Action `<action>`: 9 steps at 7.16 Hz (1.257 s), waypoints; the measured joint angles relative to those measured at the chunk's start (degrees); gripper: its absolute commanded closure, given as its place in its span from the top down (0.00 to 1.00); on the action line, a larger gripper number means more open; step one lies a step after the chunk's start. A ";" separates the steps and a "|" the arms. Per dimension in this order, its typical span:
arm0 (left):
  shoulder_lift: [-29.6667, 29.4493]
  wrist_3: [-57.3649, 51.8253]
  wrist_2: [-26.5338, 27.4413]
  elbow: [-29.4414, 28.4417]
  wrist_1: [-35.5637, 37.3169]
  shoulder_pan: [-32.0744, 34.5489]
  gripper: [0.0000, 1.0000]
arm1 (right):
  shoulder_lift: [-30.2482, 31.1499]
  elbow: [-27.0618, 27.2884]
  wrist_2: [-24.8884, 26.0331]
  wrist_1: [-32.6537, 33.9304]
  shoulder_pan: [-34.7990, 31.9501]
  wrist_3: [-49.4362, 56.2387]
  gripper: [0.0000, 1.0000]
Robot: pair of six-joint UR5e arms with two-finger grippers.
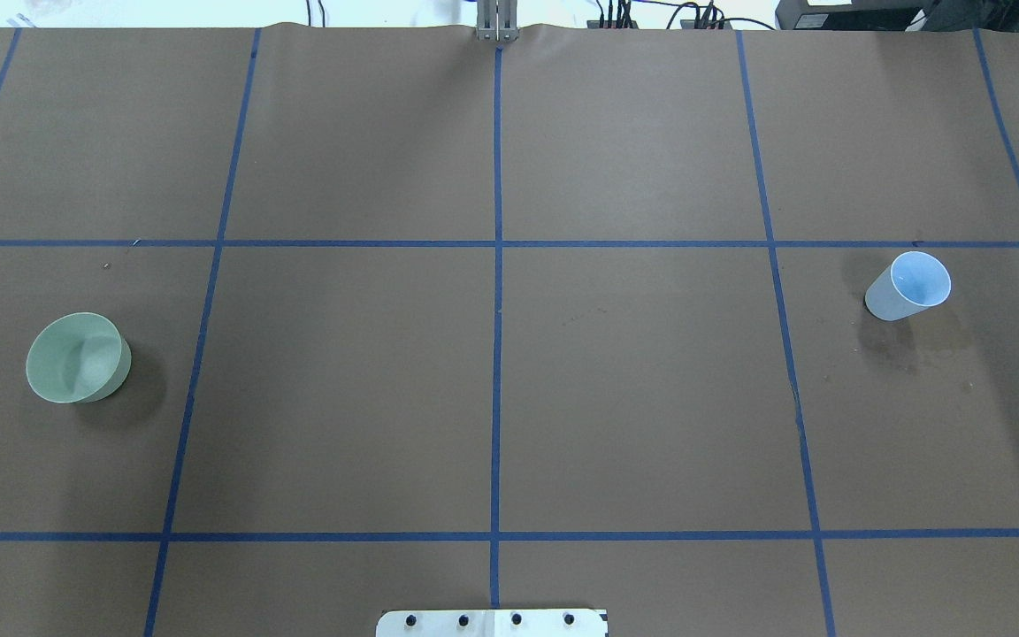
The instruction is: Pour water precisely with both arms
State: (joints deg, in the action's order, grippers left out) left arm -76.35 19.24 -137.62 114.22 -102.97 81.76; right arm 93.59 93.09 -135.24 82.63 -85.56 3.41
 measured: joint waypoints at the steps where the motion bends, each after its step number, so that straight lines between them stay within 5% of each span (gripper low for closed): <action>1: 0.03 0.83 -0.03 0.10 -0.01 -0.02 1.00 | 1.40 1.44 0.13 0.17 -1.46 0.00 1.00; 6: -0.33 5.69 0.39 0.17 -0.04 -1.32 1.00 | 8.50 9.08 -1.58 0.60 -2.93 -0.23 1.00; 9: -4.57 8.60 3.64 -1.33 0.05 -13.23 1.00 | 4.85 7.41 -0.26 0.59 2.05 -0.22 1.00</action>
State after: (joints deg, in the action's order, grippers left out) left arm -80.92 27.84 -133.98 112.89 -102.92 68.53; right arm 98.44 100.50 -135.50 83.22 -83.51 3.19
